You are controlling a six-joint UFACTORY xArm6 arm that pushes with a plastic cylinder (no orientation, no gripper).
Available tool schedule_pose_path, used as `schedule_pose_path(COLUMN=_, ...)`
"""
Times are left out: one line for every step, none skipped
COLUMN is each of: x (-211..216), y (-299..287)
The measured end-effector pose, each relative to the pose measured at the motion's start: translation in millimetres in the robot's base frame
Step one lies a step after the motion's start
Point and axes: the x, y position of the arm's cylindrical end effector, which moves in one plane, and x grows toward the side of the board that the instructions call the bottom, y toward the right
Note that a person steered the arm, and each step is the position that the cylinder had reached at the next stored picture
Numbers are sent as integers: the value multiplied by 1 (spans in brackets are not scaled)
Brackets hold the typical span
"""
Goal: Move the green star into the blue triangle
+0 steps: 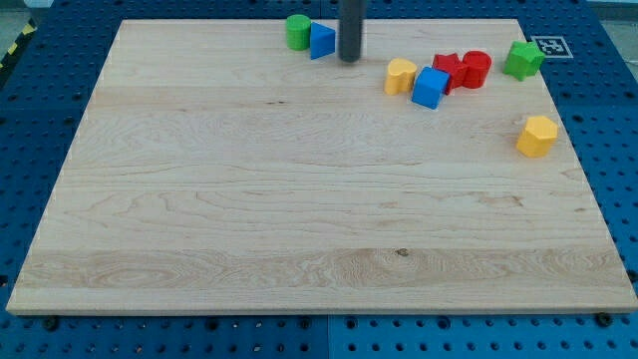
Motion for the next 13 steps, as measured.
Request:
schedule_pose_path(x=-8, y=55)
schedule_pose_path(x=-50, y=97)
schedule_pose_path(x=-78, y=174)
schedule_pose_path(x=-60, y=270)
schedule_pose_path(x=7, y=282)
schedule_pose_path(x=34, y=278)
schedule_pose_path(x=27, y=269)
schedule_pose_path(x=24, y=230)
schedule_pose_path(x=24, y=193)
schedule_pose_path(x=17, y=161)
schedule_pose_path(x=9, y=130)
schedule_pose_path(x=4, y=97)
schedule_pose_path(x=-19, y=72)
